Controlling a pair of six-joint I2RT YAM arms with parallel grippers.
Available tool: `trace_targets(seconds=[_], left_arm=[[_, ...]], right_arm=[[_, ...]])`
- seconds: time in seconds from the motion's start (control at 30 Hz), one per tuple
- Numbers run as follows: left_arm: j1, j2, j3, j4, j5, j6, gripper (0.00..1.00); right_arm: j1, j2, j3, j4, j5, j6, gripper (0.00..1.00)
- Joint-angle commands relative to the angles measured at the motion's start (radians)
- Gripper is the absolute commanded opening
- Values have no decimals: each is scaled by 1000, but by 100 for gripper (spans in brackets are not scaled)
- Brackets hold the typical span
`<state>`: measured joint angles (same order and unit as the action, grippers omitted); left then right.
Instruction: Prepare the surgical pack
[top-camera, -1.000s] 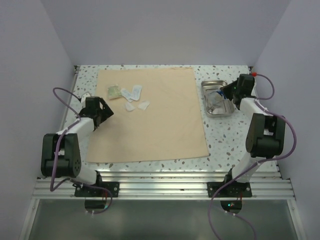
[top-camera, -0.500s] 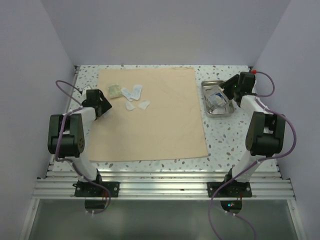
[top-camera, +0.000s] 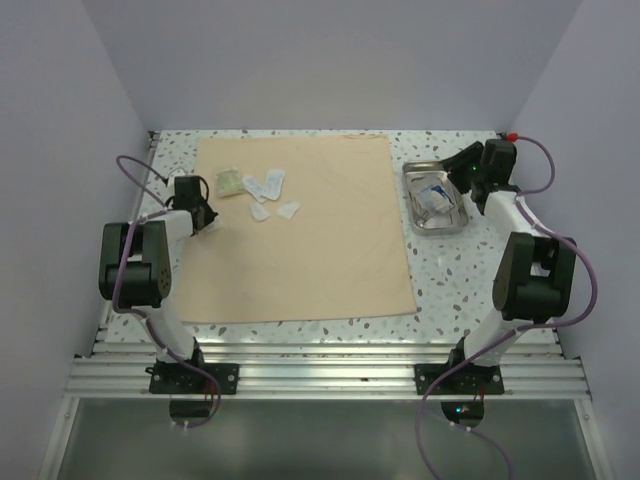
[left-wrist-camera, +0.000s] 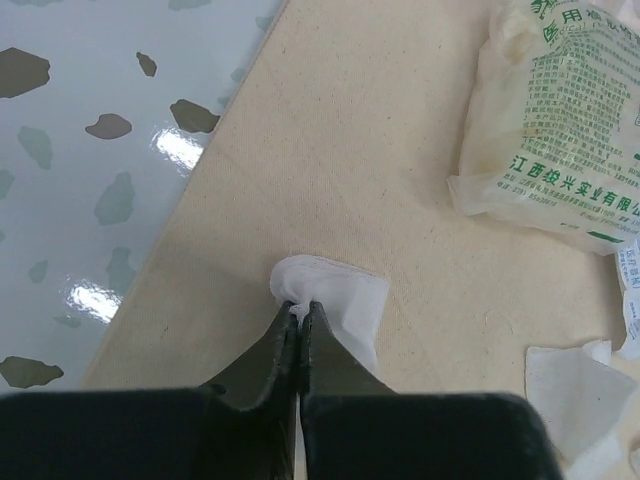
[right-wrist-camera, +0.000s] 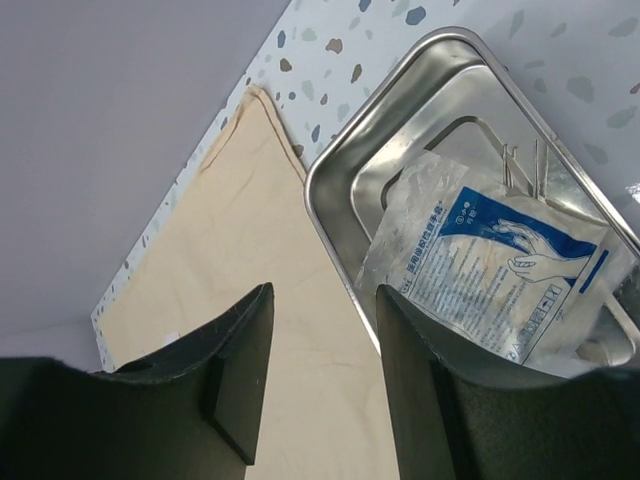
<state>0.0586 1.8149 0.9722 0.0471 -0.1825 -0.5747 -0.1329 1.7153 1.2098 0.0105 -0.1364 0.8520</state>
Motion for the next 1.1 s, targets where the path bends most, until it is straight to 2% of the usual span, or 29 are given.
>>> trace_targets(seconds=[0.0,0.17,0.27,0.4,0.6,0.7,0.97,1.07], left_arm=[[-6,-21,5,42,20,25,0],[-91,-179,-35,71,87,12,0],[-212,-242,-23,97,144,1,0],[-467,-218,61,155,163,-42,0],[-666,-23,273,292,176,-80,0],[-733,134,396,375,211,-97,0],[-855,489,810,497,324,-169,0],[-873,610,908,592,354,-207,0]], right_arm=[[-4,-51,-12,-3,-34,-40,49],[-1,-56,-36,-58,-22,-87,49],[-4,-72,-84,-72,15,-100,49],[-7,-158,-180,-35,78,-100,45],[-4,-289,-214,-89,167,-134,43],[-5,-335,-208,-106,182,-146,42],[-5,-407,-191,-135,201,-180,42],[-5,-428,-191,-142,216,-191,42]])
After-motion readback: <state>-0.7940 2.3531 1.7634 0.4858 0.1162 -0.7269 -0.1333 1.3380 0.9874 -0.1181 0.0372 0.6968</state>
